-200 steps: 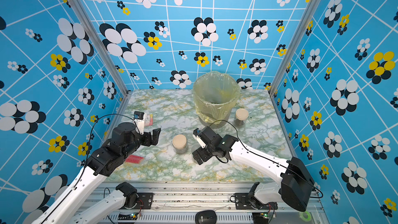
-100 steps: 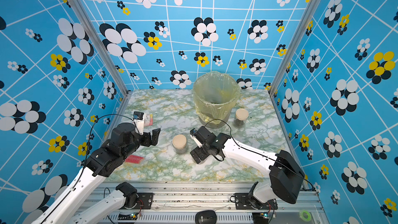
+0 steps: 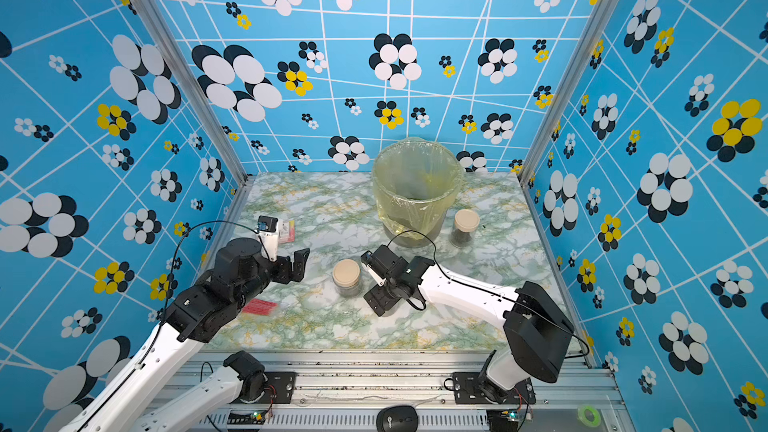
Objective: Empty moldy tea leaves from jars
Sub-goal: Pick up the jar from the center of the board.
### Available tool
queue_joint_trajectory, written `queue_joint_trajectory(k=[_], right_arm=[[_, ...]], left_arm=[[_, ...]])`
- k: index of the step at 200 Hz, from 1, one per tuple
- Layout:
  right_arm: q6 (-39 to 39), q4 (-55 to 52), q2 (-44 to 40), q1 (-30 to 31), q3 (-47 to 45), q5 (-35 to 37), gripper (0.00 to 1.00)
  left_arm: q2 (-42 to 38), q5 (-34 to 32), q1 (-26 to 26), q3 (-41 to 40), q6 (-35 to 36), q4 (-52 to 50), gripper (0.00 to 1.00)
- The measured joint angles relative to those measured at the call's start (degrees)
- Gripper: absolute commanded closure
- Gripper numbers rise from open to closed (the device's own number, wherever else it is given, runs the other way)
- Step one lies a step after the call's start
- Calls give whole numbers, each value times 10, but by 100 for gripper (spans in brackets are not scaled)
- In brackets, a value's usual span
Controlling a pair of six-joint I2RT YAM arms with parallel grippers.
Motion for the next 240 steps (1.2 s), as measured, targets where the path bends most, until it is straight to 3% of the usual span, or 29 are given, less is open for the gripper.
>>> queue_joint_trajectory(k=[53, 94, 139, 180, 216, 240], right_arm=[[-6, -4, 12, 5, 14, 5, 22], [-6, -27, 11, 5, 34, 12, 23], [-13, -86, -20, 4, 106, 10, 25], [-14, -150, -86, -31, 184, -30, 26], [-14, -214, -112, -73, 267, -63, 25], [-12, -253, -115, -109, 315, -90, 26]], left_arm=[[0, 0, 0, 2, 0, -7, 1], [2, 9, 0, 20, 7, -12, 1], [17, 67, 1, 32, 51, 32, 1], [44, 169, 16, 50, 94, 117, 1], [66, 334, 70, 49, 100, 242, 1], [103, 444, 92, 36, 80, 376, 1]])
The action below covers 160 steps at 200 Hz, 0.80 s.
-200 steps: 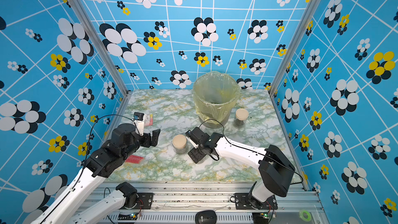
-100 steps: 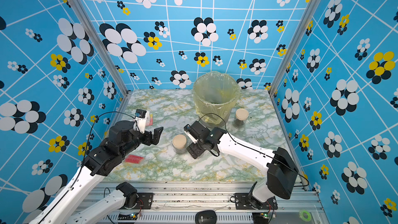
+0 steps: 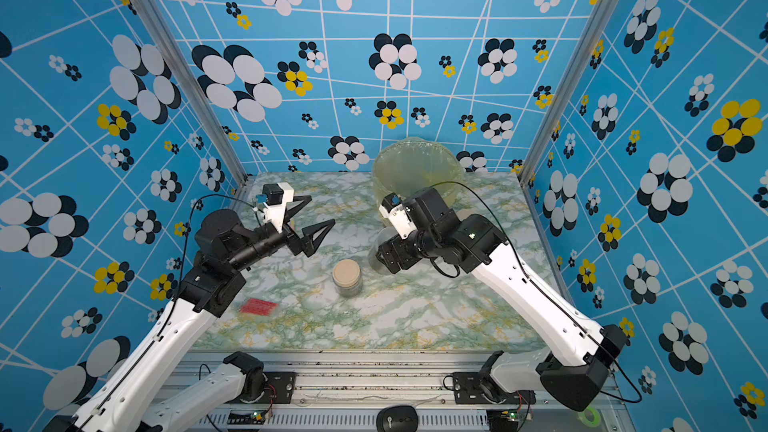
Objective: Empty moldy tea leaves from jars
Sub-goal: Pick up the jar from the center of the board, then unscrew the lid from the jar.
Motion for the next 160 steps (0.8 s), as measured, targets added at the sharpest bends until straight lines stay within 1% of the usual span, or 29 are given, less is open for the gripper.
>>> queue_joint_trajectory(k=[23, 38, 57, 86, 104, 126, 160], right_arm=[[7, -25, 0, -43, 41, -20, 26], [11, -40, 1, -65, 66, -31, 26], [16, -59, 7, -90, 101, -50, 26], [28, -77, 35, -128, 156, -79, 27], [35, -93, 61, -141, 193, -93, 29], [44, -110, 95, -143, 244, -112, 29], [60, -125, 130, -143, 301, -139, 29]], left_arm=[[64, 81, 1, 0, -21, 105, 1], [101, 102, -10, -1, -25, 155, 1], [128, 108, -44, -2, -1, 195, 1], [161, 108, -97, -2, 64, 227, 1], [186, 108, -107, -2, 88, 256, 1], [215, 108, -114, -2, 117, 287, 1], [260, 103, -121, -2, 133, 355, 1]])
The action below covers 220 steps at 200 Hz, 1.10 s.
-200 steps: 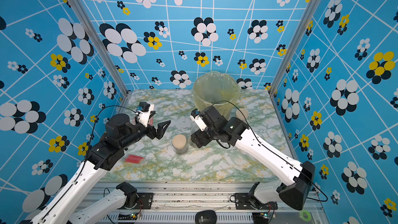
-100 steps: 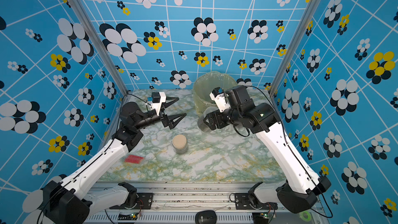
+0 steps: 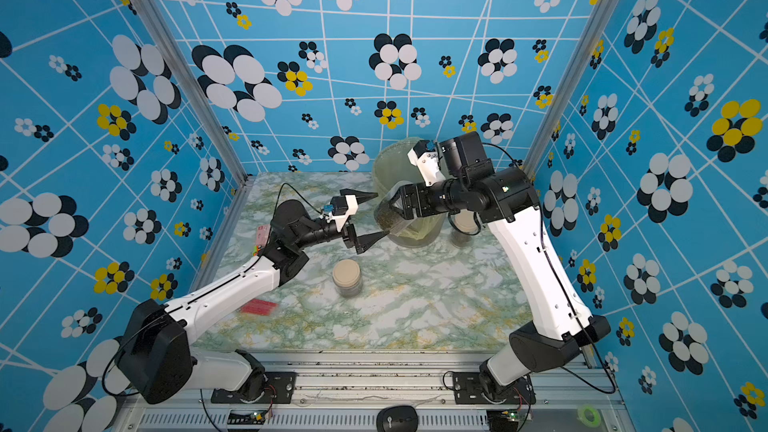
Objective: Empty moldy tea leaves from jars
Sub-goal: Unscrew the lid from the jar.
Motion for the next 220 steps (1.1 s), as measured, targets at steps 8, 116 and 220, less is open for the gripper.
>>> queue_joint_trajectory(k=[8, 116, 220], right_arm=[[3, -2, 6, 0, 10, -5, 29], [32, -2, 27, -3, 44, -33, 32], [49, 14, 29, -3, 21, -52, 32]], left_arm=[[10, 0, 0, 0, 1, 14, 1], [61, -11, 0, 0, 11, 106, 1], [63, -10, -8, 12, 15, 109, 0]])
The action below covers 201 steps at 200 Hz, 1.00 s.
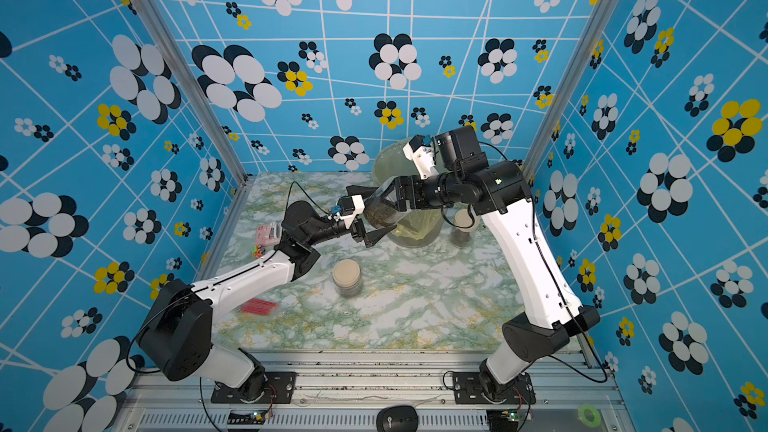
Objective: Empty moldy tea leaves from jars
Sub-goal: Unscrew the lid from the jar.
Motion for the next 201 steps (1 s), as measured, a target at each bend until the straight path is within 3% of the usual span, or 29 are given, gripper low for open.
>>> queue_joint_trajectory(k=[31, 104, 152, 201], right_arm=[[6, 9, -1, 0, -22, -5, 30], [9, 28, -20, -3, -65, -5, 18], [9, 37, -29, -3, -78, -5, 1], [20, 50, -61, -3, -100, 3, 1]], left_arm=[[0, -1, -5, 3, 2, -5, 7], [3, -5, -11, 5, 17, -31, 29], [-1, -16, -16, 5, 35, -40, 32], [-14, -59, -22, 5, 90, -53, 35]])
